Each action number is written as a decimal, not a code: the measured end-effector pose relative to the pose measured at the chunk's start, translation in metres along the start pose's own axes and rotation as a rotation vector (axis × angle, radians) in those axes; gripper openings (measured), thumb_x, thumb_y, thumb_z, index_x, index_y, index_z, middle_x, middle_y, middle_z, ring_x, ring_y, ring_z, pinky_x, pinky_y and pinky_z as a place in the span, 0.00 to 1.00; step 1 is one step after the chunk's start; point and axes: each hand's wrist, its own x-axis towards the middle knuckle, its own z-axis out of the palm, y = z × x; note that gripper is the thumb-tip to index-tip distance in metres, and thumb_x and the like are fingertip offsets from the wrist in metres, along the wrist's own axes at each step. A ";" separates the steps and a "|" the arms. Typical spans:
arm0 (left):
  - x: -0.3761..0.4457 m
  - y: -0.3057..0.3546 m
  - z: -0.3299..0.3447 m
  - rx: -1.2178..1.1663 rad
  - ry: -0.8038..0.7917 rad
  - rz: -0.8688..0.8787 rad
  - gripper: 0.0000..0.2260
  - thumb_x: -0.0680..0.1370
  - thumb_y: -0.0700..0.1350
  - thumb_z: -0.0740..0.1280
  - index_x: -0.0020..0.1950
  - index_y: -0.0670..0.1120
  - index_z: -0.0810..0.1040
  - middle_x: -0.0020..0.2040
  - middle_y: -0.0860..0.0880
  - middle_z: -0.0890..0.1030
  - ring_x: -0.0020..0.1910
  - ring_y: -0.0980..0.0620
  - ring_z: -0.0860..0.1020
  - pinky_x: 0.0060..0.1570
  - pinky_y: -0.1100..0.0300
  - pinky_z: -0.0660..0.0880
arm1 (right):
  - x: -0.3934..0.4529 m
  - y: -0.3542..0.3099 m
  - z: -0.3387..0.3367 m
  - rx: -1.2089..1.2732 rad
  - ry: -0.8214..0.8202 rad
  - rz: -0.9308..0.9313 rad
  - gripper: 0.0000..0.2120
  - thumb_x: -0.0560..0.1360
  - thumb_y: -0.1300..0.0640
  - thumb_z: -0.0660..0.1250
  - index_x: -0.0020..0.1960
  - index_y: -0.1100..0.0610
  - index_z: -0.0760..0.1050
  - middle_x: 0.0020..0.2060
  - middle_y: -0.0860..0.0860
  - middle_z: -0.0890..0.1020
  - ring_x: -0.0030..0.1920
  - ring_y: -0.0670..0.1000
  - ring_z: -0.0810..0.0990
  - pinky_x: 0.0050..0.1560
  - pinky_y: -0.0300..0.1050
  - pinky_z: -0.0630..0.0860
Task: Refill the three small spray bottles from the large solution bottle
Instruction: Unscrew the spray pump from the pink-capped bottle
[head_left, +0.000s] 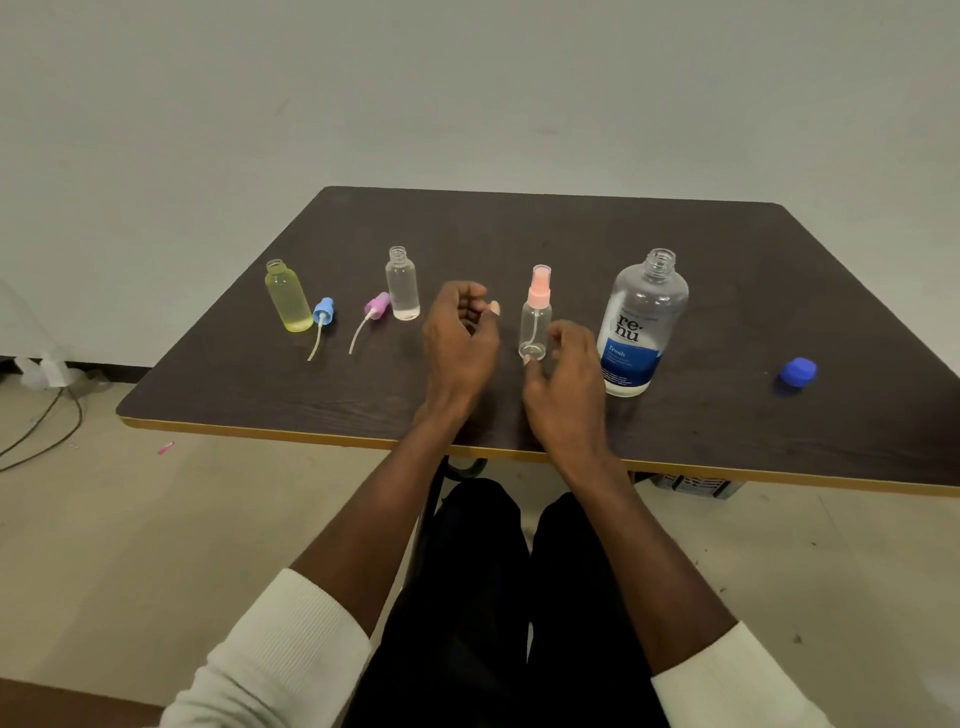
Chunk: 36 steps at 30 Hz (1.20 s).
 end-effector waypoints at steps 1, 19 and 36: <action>-0.001 -0.001 0.003 -0.014 -0.044 -0.040 0.09 0.79 0.35 0.68 0.54 0.47 0.76 0.46 0.55 0.79 0.46 0.58 0.78 0.50 0.66 0.76 | 0.002 -0.001 -0.001 -0.013 -0.036 0.030 0.17 0.75 0.60 0.68 0.63 0.59 0.69 0.59 0.54 0.74 0.58 0.53 0.74 0.58 0.49 0.74; -0.003 0.002 -0.005 -0.314 -0.234 -0.210 0.12 0.80 0.40 0.69 0.64 0.45 0.79 0.59 0.47 0.84 0.59 0.52 0.82 0.63 0.52 0.79 | 0.024 0.005 -0.010 0.327 -0.328 0.186 0.10 0.74 0.55 0.73 0.54 0.54 0.79 0.47 0.47 0.84 0.49 0.44 0.82 0.54 0.46 0.80; -0.008 0.005 -0.008 -0.415 -0.379 -0.103 0.12 0.80 0.35 0.69 0.64 0.39 0.79 0.56 0.44 0.86 0.59 0.48 0.84 0.60 0.56 0.79 | 0.017 0.014 -0.014 0.369 -0.414 0.159 0.10 0.74 0.60 0.72 0.55 0.55 0.79 0.48 0.50 0.85 0.51 0.49 0.83 0.57 0.57 0.78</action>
